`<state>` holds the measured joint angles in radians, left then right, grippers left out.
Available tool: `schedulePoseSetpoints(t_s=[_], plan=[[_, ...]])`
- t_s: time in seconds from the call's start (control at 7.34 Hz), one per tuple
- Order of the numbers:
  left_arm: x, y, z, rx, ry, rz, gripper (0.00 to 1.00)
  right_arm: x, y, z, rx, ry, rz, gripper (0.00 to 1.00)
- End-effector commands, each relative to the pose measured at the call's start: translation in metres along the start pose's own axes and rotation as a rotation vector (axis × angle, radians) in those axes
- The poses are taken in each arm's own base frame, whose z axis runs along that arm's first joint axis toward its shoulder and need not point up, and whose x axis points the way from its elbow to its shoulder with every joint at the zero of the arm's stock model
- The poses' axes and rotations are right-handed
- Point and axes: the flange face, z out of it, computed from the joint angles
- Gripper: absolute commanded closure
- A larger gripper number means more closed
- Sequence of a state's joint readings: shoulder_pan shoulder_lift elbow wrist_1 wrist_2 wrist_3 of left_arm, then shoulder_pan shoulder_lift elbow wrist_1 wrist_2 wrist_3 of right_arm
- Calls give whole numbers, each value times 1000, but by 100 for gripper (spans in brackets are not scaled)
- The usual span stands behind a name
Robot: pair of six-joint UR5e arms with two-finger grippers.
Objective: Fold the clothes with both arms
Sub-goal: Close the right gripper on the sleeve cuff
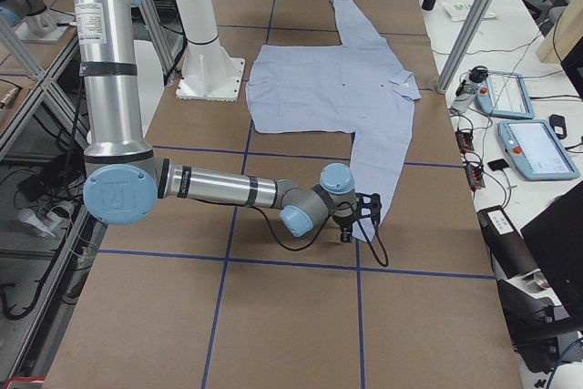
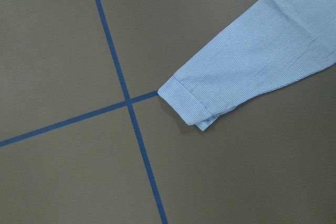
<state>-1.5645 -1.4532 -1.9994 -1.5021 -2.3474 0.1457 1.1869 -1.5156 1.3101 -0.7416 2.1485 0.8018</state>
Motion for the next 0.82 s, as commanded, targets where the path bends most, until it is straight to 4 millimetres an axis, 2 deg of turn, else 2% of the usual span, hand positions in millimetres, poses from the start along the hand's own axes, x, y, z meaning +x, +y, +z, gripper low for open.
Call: schedulePoseSetpoints(t_s=[0.0,0.55,0.68], plan=[[0,-1,0,-1,2,1,0,4,3,3,28,-34,121,38],[2,-1,-1,3,1,4,0,-6,16,15,13,-58,269,39],[2,-1,-1,3,1,4,0,-5,24,18,14,-68,258,39]])
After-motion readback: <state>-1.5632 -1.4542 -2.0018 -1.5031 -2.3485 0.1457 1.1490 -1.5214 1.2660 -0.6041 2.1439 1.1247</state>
